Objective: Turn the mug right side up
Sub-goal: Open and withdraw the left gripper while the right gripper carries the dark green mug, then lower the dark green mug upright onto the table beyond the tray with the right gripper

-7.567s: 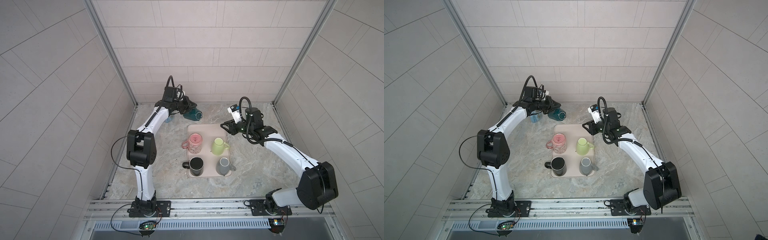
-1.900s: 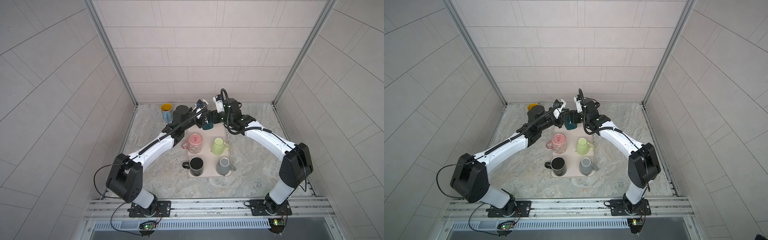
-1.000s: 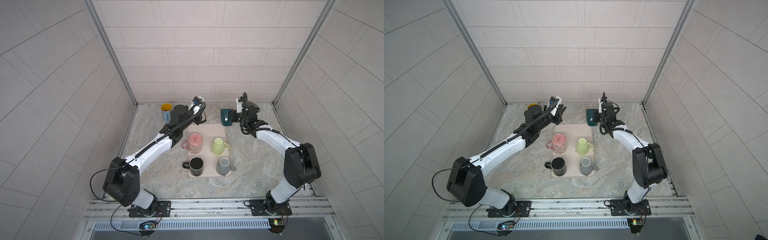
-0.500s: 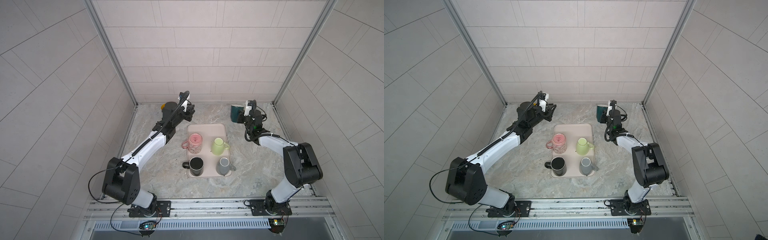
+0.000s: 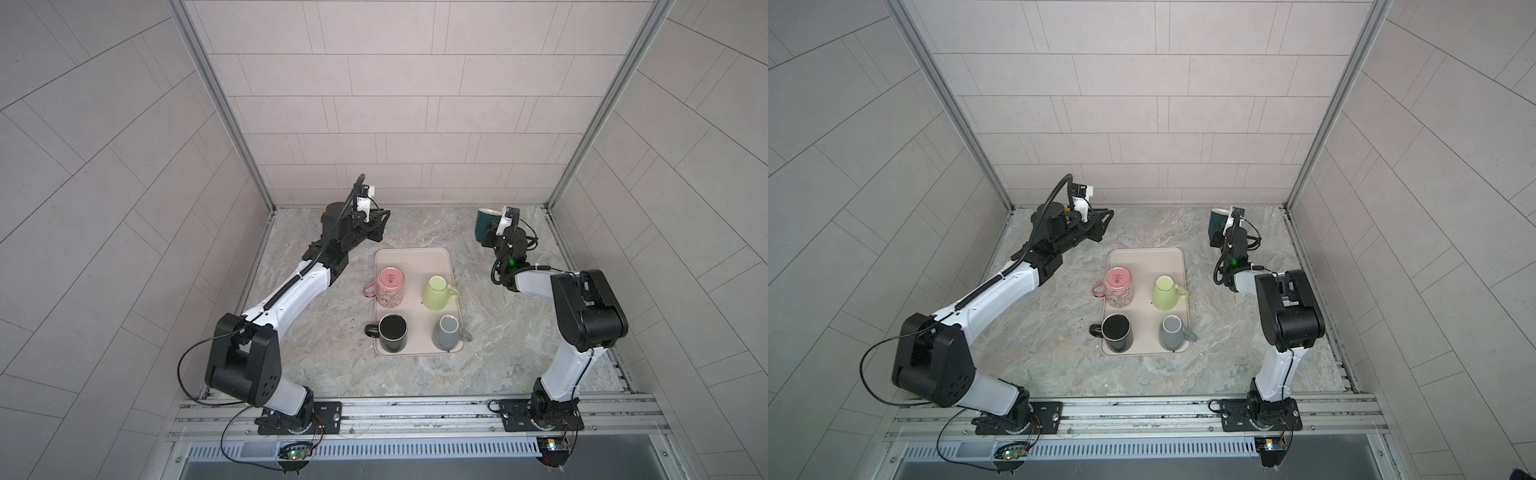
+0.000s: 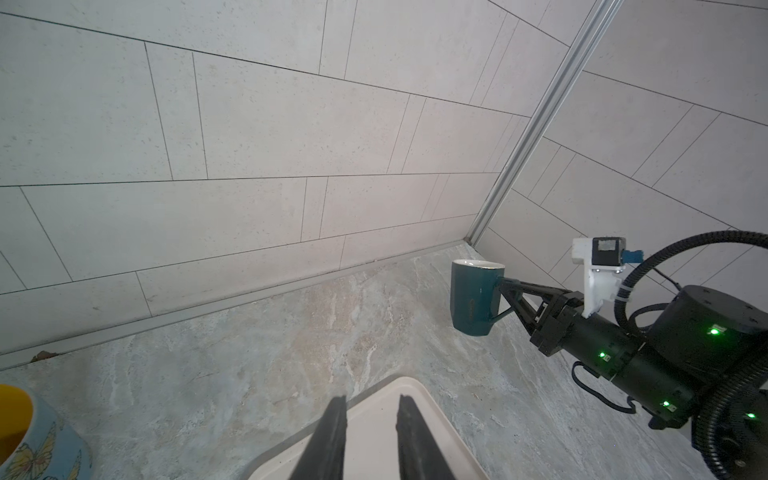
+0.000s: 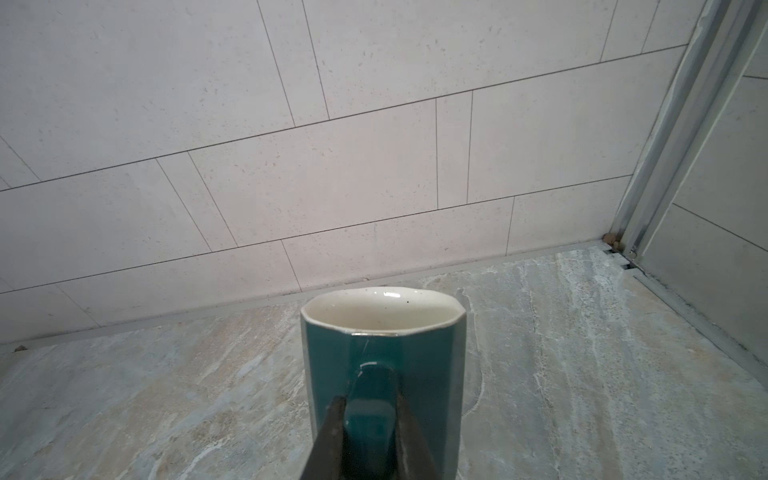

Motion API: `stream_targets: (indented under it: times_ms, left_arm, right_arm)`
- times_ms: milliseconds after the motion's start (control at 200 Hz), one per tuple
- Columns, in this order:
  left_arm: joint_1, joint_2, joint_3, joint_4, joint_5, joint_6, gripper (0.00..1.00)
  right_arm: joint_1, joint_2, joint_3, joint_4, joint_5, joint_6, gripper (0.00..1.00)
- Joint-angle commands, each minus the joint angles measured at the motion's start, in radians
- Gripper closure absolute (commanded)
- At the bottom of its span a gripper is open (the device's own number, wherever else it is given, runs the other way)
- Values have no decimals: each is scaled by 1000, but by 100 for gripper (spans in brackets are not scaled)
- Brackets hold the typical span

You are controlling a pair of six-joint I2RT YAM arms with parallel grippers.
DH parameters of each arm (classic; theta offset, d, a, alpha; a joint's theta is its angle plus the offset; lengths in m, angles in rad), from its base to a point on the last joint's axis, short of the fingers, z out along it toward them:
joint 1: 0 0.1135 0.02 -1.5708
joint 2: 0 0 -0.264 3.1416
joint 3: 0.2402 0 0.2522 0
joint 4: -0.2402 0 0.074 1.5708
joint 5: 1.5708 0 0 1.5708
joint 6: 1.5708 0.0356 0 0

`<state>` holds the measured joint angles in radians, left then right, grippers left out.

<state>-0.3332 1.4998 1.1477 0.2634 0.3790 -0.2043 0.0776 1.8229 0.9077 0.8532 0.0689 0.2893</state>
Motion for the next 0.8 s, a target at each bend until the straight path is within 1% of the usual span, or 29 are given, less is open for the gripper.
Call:
stream_targets:
  times_ms: [0,375,796]
  left_arm:
    - [8,11,20,18,31,-23,73]
    - [20,7,-8,28,36,-32,73]
    - [31,0,-35,50,52,-41,73]
  right_arm:
    - [-5,12,17,215,41,-10,100]
    - [-1,110,17,305,105,-45,100]
    - [51,170,-29,415,197,-118,100]
